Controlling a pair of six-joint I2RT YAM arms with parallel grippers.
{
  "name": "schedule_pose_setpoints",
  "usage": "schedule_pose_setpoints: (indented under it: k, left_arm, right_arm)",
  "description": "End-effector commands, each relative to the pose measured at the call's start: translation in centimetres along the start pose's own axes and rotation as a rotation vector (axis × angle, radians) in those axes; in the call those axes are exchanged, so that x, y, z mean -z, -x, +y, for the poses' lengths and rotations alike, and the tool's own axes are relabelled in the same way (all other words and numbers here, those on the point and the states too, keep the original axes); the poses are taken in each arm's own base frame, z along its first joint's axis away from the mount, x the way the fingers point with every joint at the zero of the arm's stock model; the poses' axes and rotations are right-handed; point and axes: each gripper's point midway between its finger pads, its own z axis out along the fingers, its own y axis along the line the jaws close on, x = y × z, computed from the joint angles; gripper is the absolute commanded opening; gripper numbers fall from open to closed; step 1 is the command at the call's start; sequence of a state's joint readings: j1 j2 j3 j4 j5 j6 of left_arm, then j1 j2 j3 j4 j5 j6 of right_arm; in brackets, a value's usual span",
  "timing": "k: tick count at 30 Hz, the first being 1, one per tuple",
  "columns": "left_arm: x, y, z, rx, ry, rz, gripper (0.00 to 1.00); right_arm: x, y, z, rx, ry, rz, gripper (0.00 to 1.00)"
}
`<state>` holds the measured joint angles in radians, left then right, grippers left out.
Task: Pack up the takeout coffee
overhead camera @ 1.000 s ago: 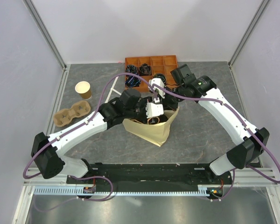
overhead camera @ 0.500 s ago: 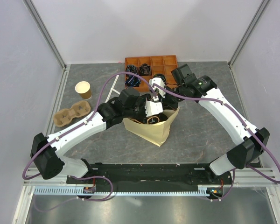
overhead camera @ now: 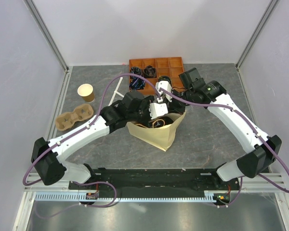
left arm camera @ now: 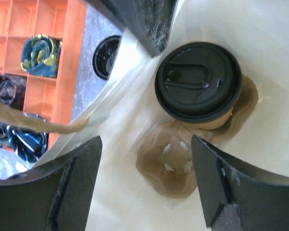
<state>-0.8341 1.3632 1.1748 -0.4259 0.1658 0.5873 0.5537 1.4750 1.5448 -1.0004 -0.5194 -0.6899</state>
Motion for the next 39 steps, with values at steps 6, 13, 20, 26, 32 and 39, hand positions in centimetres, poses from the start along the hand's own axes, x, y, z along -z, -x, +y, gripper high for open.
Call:
schedule_pose_setpoints:
  k: [6,13,20,26,32,39]
  left_arm:
    - [1.9,1.2,2.8,0.172,0.127,-0.046,0.83]
    - [3.0,2.0,2.9,0.162,0.155,-0.132,0.78]
    - [3.2,2.0,3.1,0.125,0.198,-0.183,0.74]
    - [4.0,2.6,3.6,0.162,0.237,-0.222,0.72]
    - [5.3,4.1,4.1,0.19,0.259,-0.279,0.74]
    - [7.0,6.0,4.2,0.178,0.251,-0.344,0.77]
  right_arm:
    - [0.5,-1.4,2.4,0.023,0.056,0.034,0.0]
    - [0.4,-1.3,2.3,0.014,0.054,0.025,0.0]
    - [0.3,-0.9,2.3,-0.01,0.06,0.012,0.0]
    - [0.3,-1.3,2.3,-0.001,0.058,0.018,0.0]
    - [0.3,-1.4,2.2,0.015,0.055,0.02,0.0]
    - [0.2,-1.3,1.9,0.025,0.047,0.017,0.0]
